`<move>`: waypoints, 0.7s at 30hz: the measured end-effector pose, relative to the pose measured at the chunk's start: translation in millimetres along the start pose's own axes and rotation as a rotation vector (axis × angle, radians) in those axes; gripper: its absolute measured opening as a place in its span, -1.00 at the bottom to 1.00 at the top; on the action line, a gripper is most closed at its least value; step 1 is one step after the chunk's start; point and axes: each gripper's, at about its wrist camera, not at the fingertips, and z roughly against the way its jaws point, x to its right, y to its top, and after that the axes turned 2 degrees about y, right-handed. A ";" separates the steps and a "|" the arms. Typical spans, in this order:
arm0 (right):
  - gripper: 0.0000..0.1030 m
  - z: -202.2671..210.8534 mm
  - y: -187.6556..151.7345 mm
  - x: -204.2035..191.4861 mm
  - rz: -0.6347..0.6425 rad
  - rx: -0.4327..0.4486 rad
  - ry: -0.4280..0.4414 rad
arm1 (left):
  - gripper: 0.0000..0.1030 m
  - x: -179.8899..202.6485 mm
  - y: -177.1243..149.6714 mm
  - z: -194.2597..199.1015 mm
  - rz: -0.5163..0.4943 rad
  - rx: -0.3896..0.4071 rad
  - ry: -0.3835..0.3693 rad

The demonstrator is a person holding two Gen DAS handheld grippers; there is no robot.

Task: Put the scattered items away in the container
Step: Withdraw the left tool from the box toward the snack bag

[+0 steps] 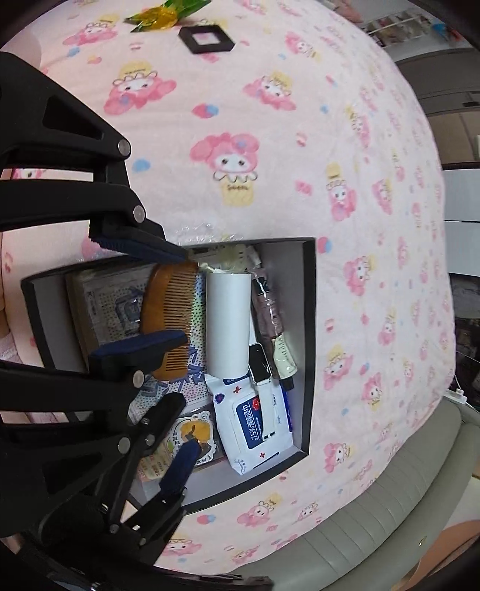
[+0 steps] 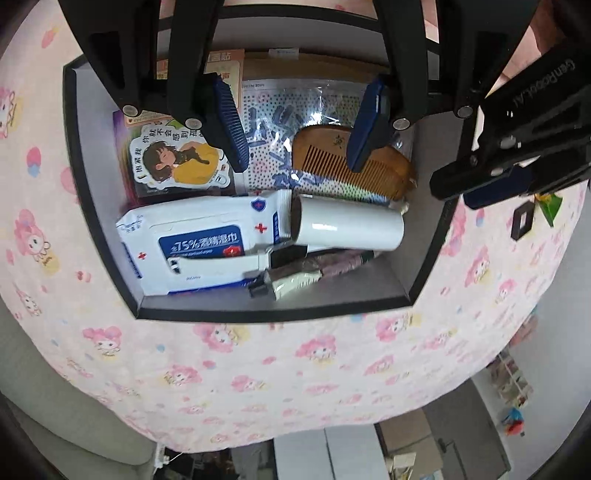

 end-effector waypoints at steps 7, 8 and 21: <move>0.00 28.3 -4.5 -17.6 -0.003 0.076 -0.002 | -0.22 -11.5 -13.6 32.1 -0.018 0.073 0.040; 0.00 31.1 -6.3 -21.4 -0.003 0.087 -0.002 | -0.22 -13.0 -16.5 37.2 -0.021 0.084 0.049; 0.00 71.7 -25.7 -80.0 0.054 0.161 -0.007 | -0.19 -47.4 -46.2 94.7 -0.030 0.185 0.146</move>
